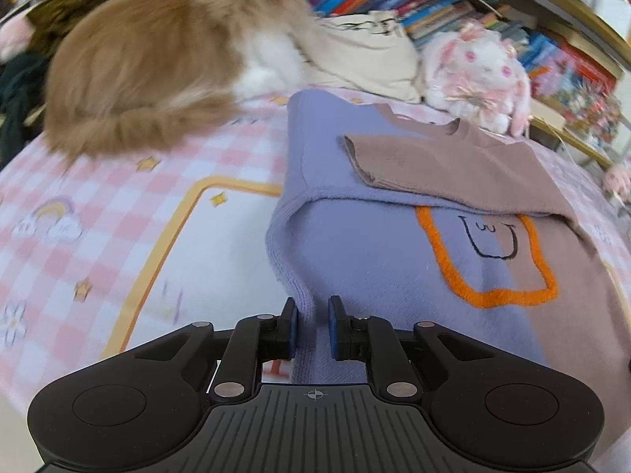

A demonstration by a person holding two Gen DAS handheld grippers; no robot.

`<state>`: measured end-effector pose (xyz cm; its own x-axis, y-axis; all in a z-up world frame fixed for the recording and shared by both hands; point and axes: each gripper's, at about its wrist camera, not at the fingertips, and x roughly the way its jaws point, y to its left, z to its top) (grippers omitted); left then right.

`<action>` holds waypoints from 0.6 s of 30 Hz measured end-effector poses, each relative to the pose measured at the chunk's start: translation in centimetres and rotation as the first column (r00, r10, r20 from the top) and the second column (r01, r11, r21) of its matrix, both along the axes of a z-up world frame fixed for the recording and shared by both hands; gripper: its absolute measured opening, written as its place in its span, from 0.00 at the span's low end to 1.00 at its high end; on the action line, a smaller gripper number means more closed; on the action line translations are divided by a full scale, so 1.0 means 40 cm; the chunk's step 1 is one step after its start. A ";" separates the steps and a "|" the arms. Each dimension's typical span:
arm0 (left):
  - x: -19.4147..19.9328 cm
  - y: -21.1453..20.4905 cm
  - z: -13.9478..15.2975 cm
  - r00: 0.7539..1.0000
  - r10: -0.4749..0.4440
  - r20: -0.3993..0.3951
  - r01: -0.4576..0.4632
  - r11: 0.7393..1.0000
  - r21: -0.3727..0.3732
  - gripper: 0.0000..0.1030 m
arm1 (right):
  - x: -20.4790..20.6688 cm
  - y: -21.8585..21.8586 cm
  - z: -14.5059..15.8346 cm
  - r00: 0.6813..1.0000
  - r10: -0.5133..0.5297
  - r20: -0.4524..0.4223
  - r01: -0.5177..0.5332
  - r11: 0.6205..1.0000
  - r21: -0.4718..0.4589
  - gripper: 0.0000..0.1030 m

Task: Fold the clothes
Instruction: 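Grasp the mauve hem edge with the right gripper while the left grasps the lavender hem edge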

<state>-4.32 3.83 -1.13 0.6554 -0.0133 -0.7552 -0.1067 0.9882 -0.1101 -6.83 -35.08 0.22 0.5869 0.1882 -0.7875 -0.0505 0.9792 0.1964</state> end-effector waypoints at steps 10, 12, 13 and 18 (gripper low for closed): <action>0.038 0.042 -0.008 0.996 -0.089 0.003 0.089 0.996 -0.003 0.16 | -0.088 0.058 0.004 0.999 -0.033 -0.018 0.033 0.999 -0.008 0.09; 0.020 0.055 -0.006 0.997 -0.079 -0.002 0.079 0.997 0.002 0.24 | -0.098 0.064 0.004 0.999 -0.048 -0.020 0.048 0.999 -0.002 0.10; 0.006 0.064 -0.005 0.997 -0.078 -0.004 0.078 0.997 -0.006 0.25 | -0.102 0.065 0.004 0.998 -0.058 -0.022 0.058 0.998 0.003 0.10; -0.084 0.114 -0.003 0.998 -0.069 -0.017 0.068 0.996 -0.053 0.34 | -0.119 0.058 0.000 0.990 -0.130 -0.047 0.133 0.990 0.056 0.15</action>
